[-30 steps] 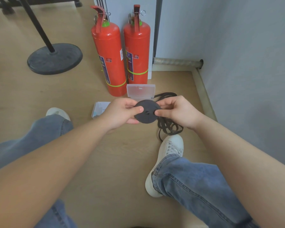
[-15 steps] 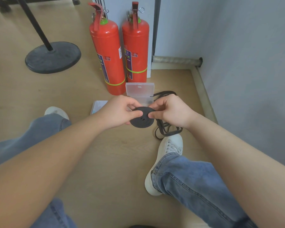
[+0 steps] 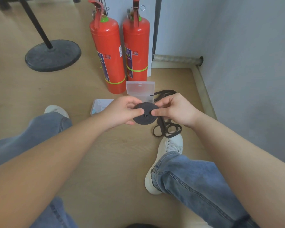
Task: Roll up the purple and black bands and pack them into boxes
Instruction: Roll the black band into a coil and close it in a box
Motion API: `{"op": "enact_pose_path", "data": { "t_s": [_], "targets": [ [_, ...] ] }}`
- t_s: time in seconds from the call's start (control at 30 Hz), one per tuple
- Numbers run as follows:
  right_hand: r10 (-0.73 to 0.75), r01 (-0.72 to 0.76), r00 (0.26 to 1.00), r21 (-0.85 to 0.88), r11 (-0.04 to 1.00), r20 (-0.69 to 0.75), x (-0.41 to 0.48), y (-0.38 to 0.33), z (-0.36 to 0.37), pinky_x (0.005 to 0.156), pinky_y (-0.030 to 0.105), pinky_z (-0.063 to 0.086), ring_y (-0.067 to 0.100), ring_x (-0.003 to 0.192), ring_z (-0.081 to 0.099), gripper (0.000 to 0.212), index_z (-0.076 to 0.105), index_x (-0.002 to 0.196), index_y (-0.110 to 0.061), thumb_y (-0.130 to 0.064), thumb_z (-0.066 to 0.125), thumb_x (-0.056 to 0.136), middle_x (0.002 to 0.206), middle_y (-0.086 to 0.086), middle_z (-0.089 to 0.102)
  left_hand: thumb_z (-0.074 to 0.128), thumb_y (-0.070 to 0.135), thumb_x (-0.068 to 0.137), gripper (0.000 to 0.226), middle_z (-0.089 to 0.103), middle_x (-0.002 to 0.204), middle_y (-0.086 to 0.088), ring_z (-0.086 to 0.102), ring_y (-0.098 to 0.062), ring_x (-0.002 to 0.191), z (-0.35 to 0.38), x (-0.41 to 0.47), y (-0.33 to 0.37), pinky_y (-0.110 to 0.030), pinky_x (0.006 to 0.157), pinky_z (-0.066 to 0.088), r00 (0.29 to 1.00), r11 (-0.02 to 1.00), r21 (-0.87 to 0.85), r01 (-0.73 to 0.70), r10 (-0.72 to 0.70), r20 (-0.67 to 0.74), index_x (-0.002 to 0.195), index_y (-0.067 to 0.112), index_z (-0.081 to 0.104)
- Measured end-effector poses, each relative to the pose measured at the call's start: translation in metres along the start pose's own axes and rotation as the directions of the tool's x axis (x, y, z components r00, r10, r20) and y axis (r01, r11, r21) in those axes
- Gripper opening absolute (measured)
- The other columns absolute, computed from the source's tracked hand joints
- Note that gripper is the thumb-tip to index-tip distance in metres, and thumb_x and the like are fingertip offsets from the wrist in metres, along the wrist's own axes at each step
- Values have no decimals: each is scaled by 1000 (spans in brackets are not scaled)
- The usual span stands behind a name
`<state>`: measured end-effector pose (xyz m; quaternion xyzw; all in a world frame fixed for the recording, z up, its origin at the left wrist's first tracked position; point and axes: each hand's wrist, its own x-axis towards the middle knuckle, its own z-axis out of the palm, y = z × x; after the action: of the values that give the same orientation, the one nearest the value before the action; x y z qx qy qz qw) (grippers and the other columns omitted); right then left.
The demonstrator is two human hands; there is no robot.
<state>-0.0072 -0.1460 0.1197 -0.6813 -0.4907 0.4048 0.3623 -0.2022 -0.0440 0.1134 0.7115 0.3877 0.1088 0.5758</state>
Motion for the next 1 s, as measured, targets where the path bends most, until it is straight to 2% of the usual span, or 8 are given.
{"op": "enact_pose_path", "data": {
  "t_s": [0.1,0.2,0.3,0.4,0.53,0.7,0.87,1.0],
  "targets": [
    [-26,29,999,-94,995,29,3,-1,7,82,48,58,27,74,70,9,83,91,-21,-19,84,82,83,7,79,77,24,85,20,75,91,18,71,3,84,-2,-4,5,-13,70,54,991,957,258,-134,132,24,102,36,74],
    [-40,46,998,-145,988,42,5,-4,11,85,44,61,26,82,75,10,83,93,-25,-22,84,83,82,-3,80,78,24,85,12,76,85,12,72,-3,80,-5,-1,6,-19,67,57,991,936,327,-131,132,17,97,26,76],
    [-49,50,999,-79,996,11,6,-5,9,86,40,61,21,85,77,13,81,95,-26,-20,83,85,87,-4,80,75,19,88,6,76,89,1,75,-14,83,-5,1,4,-35,73,64,998,984,169,-56,57,-1,94,19,74],
    [-28,28,1000,4,1000,1,4,-5,5,84,30,59,12,85,77,15,79,97,-24,-14,81,86,90,-4,81,69,17,93,8,76,94,-3,76,-16,84,-3,-1,2,-39,77,64,1000,1000,-25,-5,5,-14,100,12,69],
    [10,-9,1000,86,996,-12,1,-1,-4,88,42,62,32,94,75,12,78,100,-16,-11,78,88,93,6,81,60,15,99,6,73,109,-7,72,-21,101,3,0,4,-41,78,63,999,974,-227,19,-26,-25,104,12,63],
    [-7,8,1000,54,999,-26,2,1,-3,86,41,63,32,90,76,9,78,95,-16,-11,79,88,88,6,80,56,15,102,8,68,119,-4,66,-19,113,6,2,1,-42,85,61,997,959,-277,62,-69,-15,108,17,60],
    [-53,48,998,-170,984,-22,3,2,1,72,33,60,18,73,75,3,80,89,-21,-19,80,87,78,-3,79,71,24,91,30,68,111,13,65,-6,106,-4,1,1,-27,90,53,988,983,154,-105,120,-98,120,30,65],
    [-90,98,995,-314,944,39,4,-2,7,75,36,61,21,74,73,5,81,91,-23,-21,78,87,78,-1,78,74,26,88,20,74,100,15,68,1,89,-3,-2,5,-13,72,50,970,915,346,-209,239,-47,106,34,72]
  ]
}}
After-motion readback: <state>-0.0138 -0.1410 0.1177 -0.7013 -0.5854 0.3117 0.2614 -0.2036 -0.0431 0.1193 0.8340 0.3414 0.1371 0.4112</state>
